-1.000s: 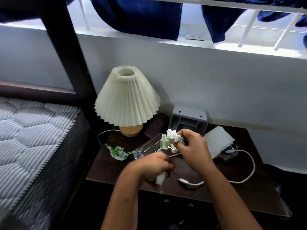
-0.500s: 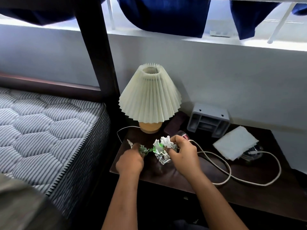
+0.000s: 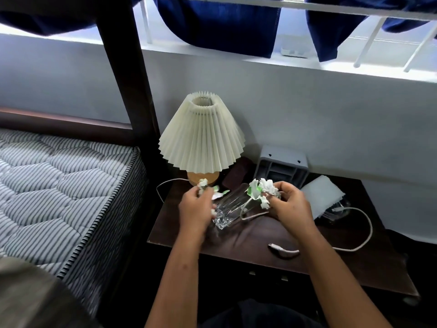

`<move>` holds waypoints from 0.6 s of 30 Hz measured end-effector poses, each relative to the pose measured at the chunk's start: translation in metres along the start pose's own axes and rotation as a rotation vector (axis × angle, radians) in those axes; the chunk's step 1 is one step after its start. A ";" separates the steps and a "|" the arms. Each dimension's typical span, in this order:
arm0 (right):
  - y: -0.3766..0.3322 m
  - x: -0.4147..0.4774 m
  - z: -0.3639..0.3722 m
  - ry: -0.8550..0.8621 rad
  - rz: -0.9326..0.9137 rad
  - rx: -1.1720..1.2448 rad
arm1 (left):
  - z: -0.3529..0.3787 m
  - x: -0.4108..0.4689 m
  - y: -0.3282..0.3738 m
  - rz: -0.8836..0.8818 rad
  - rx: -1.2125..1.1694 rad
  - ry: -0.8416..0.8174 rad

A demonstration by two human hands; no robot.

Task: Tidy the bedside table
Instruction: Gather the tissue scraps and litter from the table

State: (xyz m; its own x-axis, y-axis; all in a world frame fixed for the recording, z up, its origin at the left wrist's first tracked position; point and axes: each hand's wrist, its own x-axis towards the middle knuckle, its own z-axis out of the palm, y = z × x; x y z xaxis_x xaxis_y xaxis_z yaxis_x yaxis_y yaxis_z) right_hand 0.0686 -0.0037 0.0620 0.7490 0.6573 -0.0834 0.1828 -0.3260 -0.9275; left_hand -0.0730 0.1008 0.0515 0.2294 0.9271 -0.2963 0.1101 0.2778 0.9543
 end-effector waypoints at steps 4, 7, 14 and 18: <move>0.002 -0.027 -0.010 -0.051 0.040 0.246 | 0.050 -0.039 0.001 -0.080 -0.285 -0.189; 0.004 -0.038 -0.020 -0.022 0.106 0.415 | 0.078 -0.066 -0.006 -0.077 -0.343 -0.242; 0.014 -0.044 -0.033 0.060 0.189 0.730 | 0.124 -0.096 -0.016 -0.182 -0.474 -0.280; 0.022 -0.039 -0.046 0.133 0.204 0.780 | 0.146 -0.101 -0.020 -0.275 -0.601 -0.362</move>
State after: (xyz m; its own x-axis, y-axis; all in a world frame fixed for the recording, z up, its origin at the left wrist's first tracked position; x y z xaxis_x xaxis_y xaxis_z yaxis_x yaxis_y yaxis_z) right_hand 0.0726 -0.0679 0.0621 0.7981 0.5337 -0.2796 -0.4243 0.1682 -0.8898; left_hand 0.0426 -0.0347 0.0566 0.5847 0.6930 -0.4218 -0.3136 0.6726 0.6703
